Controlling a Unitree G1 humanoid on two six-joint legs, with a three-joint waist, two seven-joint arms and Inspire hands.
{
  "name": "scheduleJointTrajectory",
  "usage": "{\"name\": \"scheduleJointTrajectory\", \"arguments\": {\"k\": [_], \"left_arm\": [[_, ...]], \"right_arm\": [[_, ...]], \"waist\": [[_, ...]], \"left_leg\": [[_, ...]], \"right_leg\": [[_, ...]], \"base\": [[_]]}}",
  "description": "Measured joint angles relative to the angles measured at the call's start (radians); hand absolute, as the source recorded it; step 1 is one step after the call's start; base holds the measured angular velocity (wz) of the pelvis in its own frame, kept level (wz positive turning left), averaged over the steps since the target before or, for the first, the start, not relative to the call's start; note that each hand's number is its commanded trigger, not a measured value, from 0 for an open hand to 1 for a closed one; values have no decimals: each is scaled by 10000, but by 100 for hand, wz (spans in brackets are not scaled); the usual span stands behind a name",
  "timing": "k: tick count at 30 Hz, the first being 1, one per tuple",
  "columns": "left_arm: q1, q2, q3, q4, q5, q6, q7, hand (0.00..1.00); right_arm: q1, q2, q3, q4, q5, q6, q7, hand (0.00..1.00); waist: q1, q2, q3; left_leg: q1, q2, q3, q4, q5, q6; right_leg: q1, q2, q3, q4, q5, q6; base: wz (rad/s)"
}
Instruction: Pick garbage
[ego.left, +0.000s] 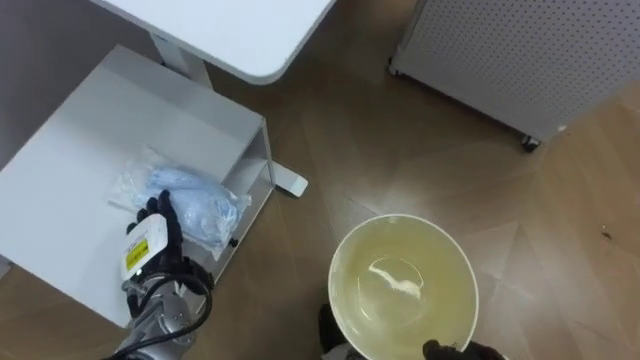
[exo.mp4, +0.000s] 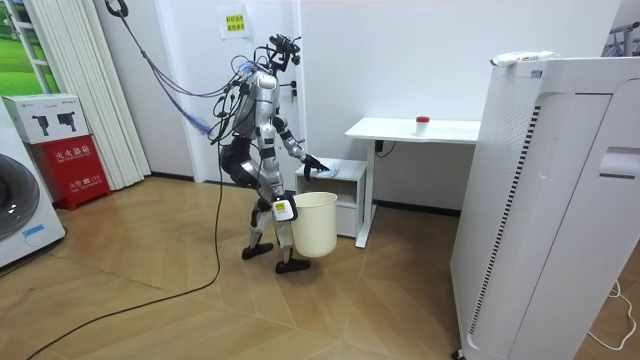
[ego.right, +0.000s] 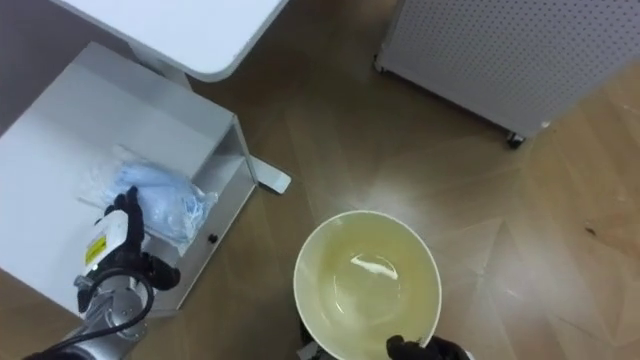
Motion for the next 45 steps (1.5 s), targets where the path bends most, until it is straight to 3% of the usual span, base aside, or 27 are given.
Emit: {"name": "scheduleJointTrajectory", "arguments": {"k": [1,4,9,13,20,33,39,45], "left_arm": [[-12,41,0,-3,155,63,35,100],[-56,135,-7,-12,540,186,452,100],[-452,811,-512,-7,725,358,893,100],[-417,708,-858,-24,795,402,1181,100],[-599,740,-1088,-4,1131,808,1145,100],[-589,761,-1055,-1,1594,835,1191,100],[-453,759,-975,17,1457,673,1111,100],[-50,621,-949,-3,1401,193,980,100]], "right_arm": [[0,-4,0,-34,7,55,3,100],[-5,-18,-3,-61,15,61,28,100],[-4,-138,-3,-465,77,275,-18,100],[0,-155,-2,-489,117,355,-9,100],[67,-194,321,-489,991,363,35,100],[81,-282,369,-454,1220,475,330,100],[85,-272,391,-446,1228,452,380,100],[49,-51,394,-4,1197,201,310,100]], "waist": [[-17,-18,10],[-75,-21,11],[-171,-35,5],[-177,-34,5],[-193,-34,4],[-157,-28,1],[-115,-28,1],[78,-25,2]], "left_leg": [[-55,23,0,52,-16,-12],[-240,53,-18,176,-28,-15],[-529,34,-37,470,-87,34],[-568,33,-79,585,-109,65],[-707,47,-79,700,-108,63],[-743,113,-72,708,-100,47],[-636,136,-78,639,-42,-41],[-67,152,-74,229,55,-110]], "right_leg": [[-47,13,-1,35,-6,6],[-225,16,-2,148,-31,-2],[-571,-65,3,511,-124,-54],[-586,-72,13,624,-185,-81],[-716,-52,25,643,-123,-85],[-694,-9,1,591,-28,-83],[-535,44,-9,402,48,-88],[156,176,-38,-278,329,-67]], "base": [[0],[0],[1],[2],[0],[0],[-2],[-5]]}}
